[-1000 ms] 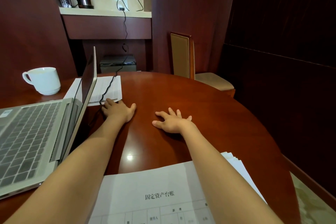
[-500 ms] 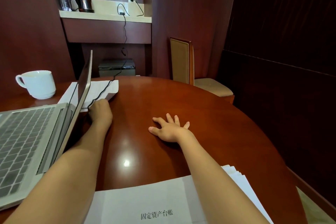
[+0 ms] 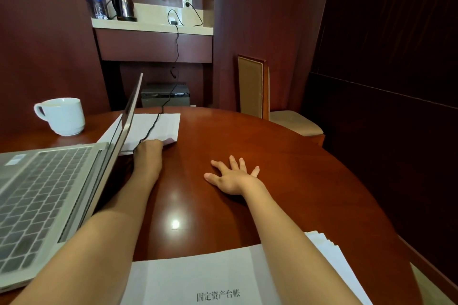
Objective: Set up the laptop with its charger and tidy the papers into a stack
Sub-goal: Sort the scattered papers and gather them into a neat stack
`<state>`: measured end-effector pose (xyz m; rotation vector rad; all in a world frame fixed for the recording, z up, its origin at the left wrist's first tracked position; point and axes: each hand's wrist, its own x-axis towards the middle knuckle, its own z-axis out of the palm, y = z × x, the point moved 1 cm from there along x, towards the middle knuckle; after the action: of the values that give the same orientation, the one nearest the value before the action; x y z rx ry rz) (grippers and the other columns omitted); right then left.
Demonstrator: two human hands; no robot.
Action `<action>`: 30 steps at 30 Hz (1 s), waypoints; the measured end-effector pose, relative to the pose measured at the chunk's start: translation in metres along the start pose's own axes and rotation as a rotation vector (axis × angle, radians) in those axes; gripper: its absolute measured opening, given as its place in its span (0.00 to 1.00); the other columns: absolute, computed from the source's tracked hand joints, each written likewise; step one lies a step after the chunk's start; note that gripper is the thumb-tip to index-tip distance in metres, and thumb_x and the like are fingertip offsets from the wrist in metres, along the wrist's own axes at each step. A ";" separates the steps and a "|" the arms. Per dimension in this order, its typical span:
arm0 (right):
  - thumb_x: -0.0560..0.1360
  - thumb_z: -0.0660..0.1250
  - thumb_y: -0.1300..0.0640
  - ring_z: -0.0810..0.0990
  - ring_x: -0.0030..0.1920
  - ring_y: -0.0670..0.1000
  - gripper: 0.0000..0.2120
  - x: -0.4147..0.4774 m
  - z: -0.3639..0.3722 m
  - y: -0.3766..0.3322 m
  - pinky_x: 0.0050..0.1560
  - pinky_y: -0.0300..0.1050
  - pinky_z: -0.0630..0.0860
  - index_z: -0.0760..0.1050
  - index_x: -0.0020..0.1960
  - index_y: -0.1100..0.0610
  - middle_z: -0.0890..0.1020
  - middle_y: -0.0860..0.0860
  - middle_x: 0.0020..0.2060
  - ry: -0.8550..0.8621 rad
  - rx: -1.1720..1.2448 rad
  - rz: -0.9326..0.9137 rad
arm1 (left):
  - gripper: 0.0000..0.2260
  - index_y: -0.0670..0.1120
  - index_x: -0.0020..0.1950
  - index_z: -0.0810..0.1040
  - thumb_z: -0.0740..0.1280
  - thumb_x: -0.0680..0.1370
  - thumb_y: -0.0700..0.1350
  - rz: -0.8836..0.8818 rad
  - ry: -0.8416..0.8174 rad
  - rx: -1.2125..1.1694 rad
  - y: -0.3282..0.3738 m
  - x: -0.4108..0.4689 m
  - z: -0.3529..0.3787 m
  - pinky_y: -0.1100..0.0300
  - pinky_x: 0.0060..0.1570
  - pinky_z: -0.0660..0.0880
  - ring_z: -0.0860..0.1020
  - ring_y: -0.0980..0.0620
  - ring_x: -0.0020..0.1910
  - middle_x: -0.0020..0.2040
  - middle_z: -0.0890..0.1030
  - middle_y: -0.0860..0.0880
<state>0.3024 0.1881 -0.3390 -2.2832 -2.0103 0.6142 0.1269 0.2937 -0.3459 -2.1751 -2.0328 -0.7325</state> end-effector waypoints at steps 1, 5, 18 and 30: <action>0.79 0.47 0.36 0.34 0.75 0.58 0.28 0.000 0.000 0.000 0.68 0.67 0.32 0.46 0.76 0.41 0.39 0.53 0.76 0.002 0.003 -0.003 | 0.13 0.37 0.59 0.78 0.56 0.79 0.35 0.009 -0.001 -0.007 0.001 -0.003 -0.002 0.49 0.55 0.71 0.75 0.36 0.57 0.56 0.78 0.35; 0.79 0.48 0.37 0.35 0.75 0.58 0.28 0.002 0.000 0.000 0.68 0.66 0.33 0.47 0.76 0.41 0.40 0.54 0.77 0.005 0.035 -0.009 | 0.12 0.36 0.56 0.78 0.58 0.78 0.35 0.020 -0.021 -0.077 0.006 -0.014 -0.010 0.50 0.54 0.71 0.75 0.37 0.56 0.56 0.77 0.35; 0.77 0.61 0.46 0.79 0.47 0.57 0.20 -0.033 -0.065 -0.101 0.45 0.47 0.78 0.75 0.60 0.60 0.79 0.56 0.47 0.107 1.074 -0.210 | 0.11 0.36 0.56 0.78 0.57 0.79 0.36 -0.124 -0.024 -0.412 0.010 -0.050 -0.040 0.53 0.56 0.69 0.75 0.38 0.57 0.57 0.78 0.36; 0.72 0.58 0.66 0.71 0.22 0.49 0.07 -0.068 -0.081 -0.151 0.20 0.35 0.70 0.66 0.37 0.59 0.70 0.53 0.28 -0.093 1.317 -0.344 | 0.07 0.47 0.35 0.80 0.64 0.71 0.46 -0.305 -0.028 -1.034 0.016 -0.079 -0.060 0.61 0.37 0.75 0.74 0.57 0.32 0.35 0.79 0.52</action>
<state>0.1796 0.1654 -0.2028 -1.0989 -1.2276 1.4148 0.1243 0.1973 -0.3195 -2.2194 -2.3046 -2.1918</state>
